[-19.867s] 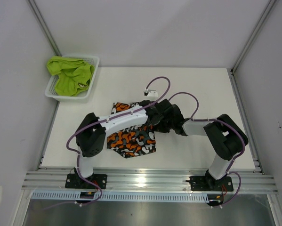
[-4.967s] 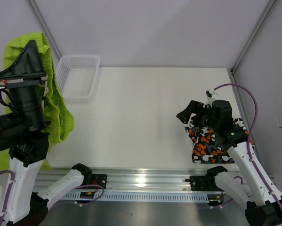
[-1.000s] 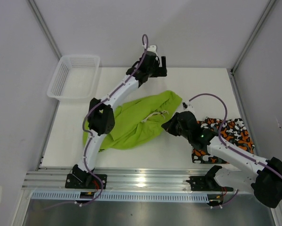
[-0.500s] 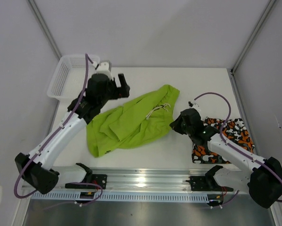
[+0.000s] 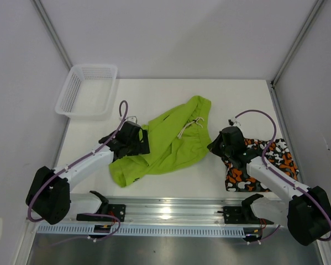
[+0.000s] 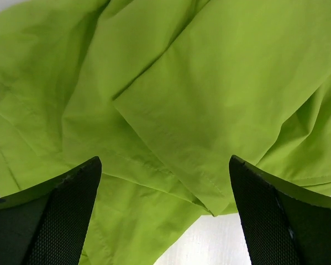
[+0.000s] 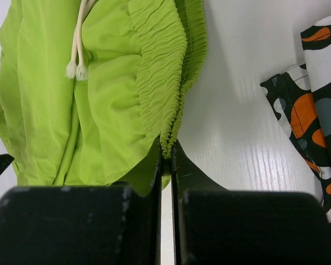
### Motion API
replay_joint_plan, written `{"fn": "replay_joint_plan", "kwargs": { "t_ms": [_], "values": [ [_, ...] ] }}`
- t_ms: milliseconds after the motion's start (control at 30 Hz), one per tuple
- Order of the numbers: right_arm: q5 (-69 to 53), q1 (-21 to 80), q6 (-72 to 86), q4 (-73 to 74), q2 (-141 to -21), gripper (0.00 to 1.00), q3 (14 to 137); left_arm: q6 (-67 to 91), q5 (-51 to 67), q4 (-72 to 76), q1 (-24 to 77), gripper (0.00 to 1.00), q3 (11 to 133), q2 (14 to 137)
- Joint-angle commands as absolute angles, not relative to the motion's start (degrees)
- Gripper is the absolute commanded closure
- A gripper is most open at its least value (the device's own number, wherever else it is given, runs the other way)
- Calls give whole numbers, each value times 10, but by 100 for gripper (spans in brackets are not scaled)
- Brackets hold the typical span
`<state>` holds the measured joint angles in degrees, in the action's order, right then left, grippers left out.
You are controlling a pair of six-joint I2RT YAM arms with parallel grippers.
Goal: Fold and stack the shorts
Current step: Flatten the shorts out
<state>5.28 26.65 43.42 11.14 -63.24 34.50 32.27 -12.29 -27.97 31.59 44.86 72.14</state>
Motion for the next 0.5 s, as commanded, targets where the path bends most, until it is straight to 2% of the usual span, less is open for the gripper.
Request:
{"fn": "replay_joint_plan", "kwargs": {
  "t_ms": [0, 133, 233, 400, 433, 467],
  "values": [
    [48, 265, 417, 89, -628, 100, 338, 361, -85, -222, 317, 3, 426, 726],
    [46, 264, 418, 84, -623, 100, 332, 375, -57, -171, 308, 5, 400, 752],
    [42, 264, 417, 83, -623, 100, 333, 380, -40, -133, 305, 14, 401, 795],
    [40, 262, 418, 80, -621, 100, 332, 403, -46, -105, 305, 38, 410, 842],
    [39, 262, 419, 80, -619, 100, 330, 413, -70, -108, 305, 49, 412, 832],
    [39, 263, 418, 80, -618, 100, 330, 413, -80, -108, 305, 49, 412, 826]
  ]
}}
